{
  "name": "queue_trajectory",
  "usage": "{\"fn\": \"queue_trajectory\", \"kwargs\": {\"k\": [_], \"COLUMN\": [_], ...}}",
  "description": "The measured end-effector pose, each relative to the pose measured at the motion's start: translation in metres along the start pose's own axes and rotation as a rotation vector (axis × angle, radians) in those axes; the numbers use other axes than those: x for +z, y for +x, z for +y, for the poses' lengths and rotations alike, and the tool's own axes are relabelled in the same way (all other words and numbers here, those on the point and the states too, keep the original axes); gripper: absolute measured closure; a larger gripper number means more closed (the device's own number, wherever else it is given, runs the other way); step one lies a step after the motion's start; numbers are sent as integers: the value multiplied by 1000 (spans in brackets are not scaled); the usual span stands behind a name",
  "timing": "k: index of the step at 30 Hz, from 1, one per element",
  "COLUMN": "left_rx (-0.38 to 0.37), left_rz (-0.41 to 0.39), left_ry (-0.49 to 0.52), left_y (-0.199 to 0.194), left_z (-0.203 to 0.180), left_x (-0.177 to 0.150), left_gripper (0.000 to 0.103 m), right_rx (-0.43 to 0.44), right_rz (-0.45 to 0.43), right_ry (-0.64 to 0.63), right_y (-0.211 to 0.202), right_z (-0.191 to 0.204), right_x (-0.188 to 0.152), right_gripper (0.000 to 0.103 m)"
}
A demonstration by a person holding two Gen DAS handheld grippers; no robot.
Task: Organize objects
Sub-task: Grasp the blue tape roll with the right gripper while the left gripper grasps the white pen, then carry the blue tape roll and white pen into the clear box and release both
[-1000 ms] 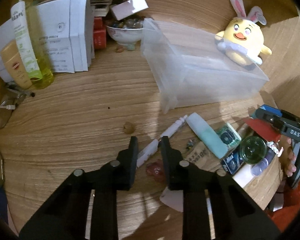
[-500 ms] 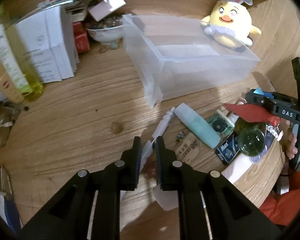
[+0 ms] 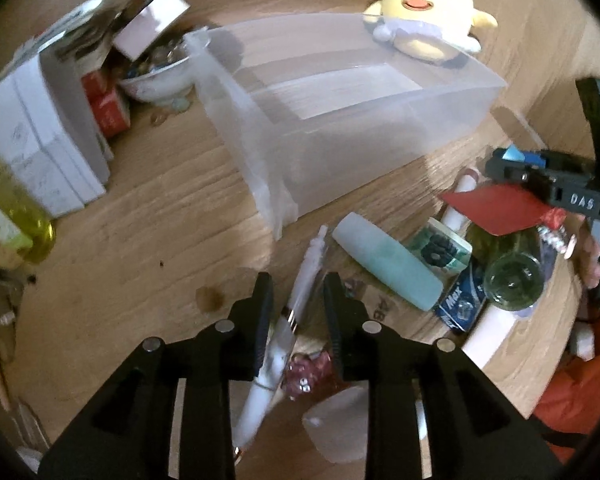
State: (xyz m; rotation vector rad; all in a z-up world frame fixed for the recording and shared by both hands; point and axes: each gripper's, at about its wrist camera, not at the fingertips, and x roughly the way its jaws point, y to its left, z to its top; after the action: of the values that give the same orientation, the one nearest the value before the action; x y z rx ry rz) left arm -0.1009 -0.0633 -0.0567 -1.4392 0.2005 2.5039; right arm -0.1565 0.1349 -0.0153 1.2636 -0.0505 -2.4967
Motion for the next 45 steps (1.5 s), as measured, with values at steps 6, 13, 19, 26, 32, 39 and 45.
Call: {"fn": "queue_trajectory", "kwargs": {"k": [6,13,19,26,32,39,45], "left_rx": [38,37,53,51,33,-3,-23], "left_rz": [-15,-60,-127,-226,-332,-423,-472], "left_ry": [9,-74,-152,-214,-222,-209,-188], "left_y": [-2,-15,-40,-69,-97,-121,-138], "left_z": [-8,4,17,21,16,7,-2], "left_x": [-6,-23,-32,-24,-11,8,26], "left_gripper": [88,90,90,90,90,92,93], "right_rx": [-6,-22,-23,-22,-13,3,11], "right_rz": [-18,-58,-94,-162,-215,-270,-313], "right_ry": [10,-4,-14,-26,-40,-56,-76], "right_y": [-5,-18,-30,-49,-62,-76,-85], "right_z": [-1,4,9,13,17,22,26], "right_x": [-1,3,5,11,19,32,48], "right_gripper": [67,67,67,67,67,67,67]}}
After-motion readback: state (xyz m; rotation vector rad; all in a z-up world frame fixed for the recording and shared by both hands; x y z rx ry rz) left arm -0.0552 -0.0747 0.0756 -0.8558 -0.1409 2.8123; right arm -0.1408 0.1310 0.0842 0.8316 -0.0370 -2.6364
